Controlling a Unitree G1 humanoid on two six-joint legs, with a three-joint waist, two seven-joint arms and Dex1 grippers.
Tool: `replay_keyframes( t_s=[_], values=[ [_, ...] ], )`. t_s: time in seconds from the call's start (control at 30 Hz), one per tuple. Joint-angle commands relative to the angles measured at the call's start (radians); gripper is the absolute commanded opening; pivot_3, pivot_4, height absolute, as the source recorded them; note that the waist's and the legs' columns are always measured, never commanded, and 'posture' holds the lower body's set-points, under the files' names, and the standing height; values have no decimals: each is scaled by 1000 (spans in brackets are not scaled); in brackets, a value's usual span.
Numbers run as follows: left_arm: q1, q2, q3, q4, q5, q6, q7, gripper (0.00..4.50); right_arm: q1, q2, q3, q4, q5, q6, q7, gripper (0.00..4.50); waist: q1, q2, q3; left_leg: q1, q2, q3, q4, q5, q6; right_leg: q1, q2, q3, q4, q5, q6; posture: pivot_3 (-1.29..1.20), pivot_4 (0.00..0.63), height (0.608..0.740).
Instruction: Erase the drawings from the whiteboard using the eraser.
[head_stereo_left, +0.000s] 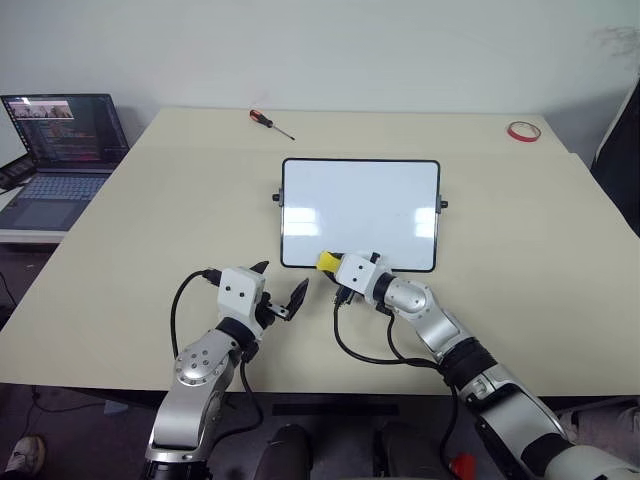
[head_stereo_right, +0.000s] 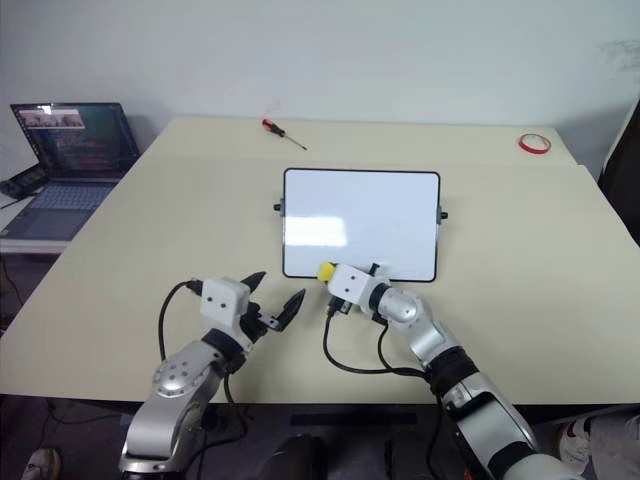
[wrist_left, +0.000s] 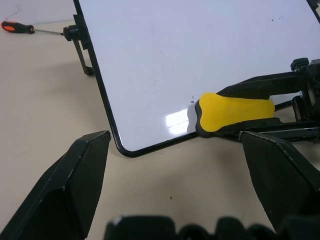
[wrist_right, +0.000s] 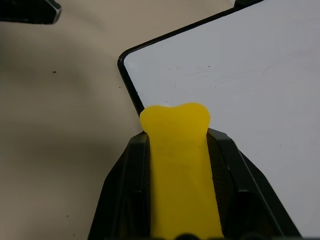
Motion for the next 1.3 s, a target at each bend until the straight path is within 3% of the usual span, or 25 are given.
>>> replay_keyframes(
  t_s=[0.03,0.43,0.7,0.97,1.3],
  values=[
    [3,-2,9,-28,-7,-20,7,4500,9,-7,7,22,-14,31,11,1195,0,0,0,0,0,0,0,0,0,0,0,0,0,0,0,0,150,740],
    [-6,1,5,-26,-10,-14,10,4500,-138,11,-61,136,-87,17,-327,1195,8,0,0,-1,0,0,0,0,0,-1,0,0,0,1,-1,0,150,740],
    [0,-7,0,-37,-13,-13,15,4500,-104,-7,-78,108,-43,-14,-304,1195,9,0,0,-5,-1,0,0,0,0,-3,0,0,0,1,-1,0,150,740],
    [-46,23,-22,-5,-9,-45,-49,4500,61,-49,-154,-247,143,-9,-116,1195,5,0,5,-8,-1,0,-1,0,0,-7,0,0,-1,1,-1,0,150,740],
    [-266,45,-117,165,-56,-204,-283,4500,293,-202,-337,-785,180,466,-80,1195,8,0,8,-8,-2,1,-2,0,-1,-7,0,-2,-1,0,0,0,150,740]
  ],
)
